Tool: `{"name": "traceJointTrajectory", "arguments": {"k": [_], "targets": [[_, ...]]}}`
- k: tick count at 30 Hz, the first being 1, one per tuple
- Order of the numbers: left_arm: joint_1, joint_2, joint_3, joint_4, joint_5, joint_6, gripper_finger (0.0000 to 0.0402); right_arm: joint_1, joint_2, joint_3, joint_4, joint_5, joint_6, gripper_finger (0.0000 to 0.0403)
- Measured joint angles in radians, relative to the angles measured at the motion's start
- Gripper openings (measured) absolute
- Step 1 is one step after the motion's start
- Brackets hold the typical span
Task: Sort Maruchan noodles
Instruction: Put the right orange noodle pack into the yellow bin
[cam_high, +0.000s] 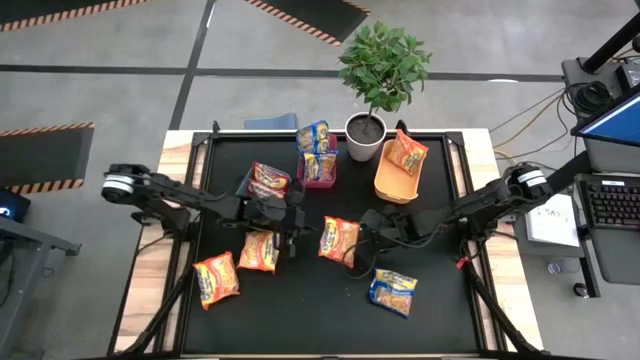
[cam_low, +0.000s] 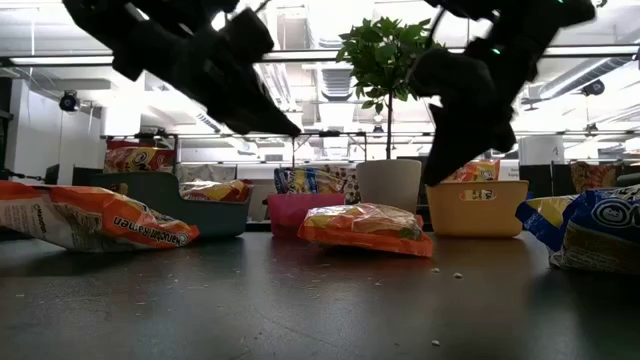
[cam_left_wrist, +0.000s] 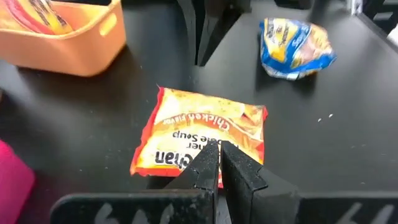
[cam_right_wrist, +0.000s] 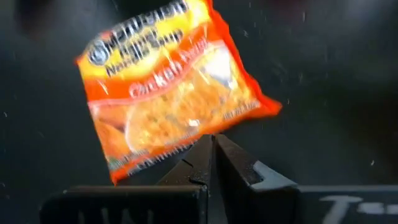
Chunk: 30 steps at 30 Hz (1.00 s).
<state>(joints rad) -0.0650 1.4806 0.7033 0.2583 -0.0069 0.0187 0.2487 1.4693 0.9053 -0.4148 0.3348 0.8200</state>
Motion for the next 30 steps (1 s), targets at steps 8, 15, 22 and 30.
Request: {"name": "traceJointTrajectory", "arguments": {"k": [8, 15, 22, 30], "targets": [[-0.014, 0.188, 0.082, -0.003, 0.0, 0.022, 0.0, -0.001, -0.126, -0.167, 0.227, 0.007, 0.029, 0.0013], [-0.026, 0.284, 0.134, -0.01, 0.002, 0.049, 0.0, -0.023, -0.177, -0.194, 0.242, 0.006, 0.103, 0.0041], [-0.027, 0.307, 0.144, -0.008, 0.024, 0.055, 0.0, -0.059, -0.162, -0.212, 0.203, 0.005, 0.178, 0.0161], [-0.027, 0.319, 0.137, 0.002, 0.024, 0.062, 0.0, -0.103, -0.105, -0.226, 0.233, 0.007, 0.18, 0.0282]]}}
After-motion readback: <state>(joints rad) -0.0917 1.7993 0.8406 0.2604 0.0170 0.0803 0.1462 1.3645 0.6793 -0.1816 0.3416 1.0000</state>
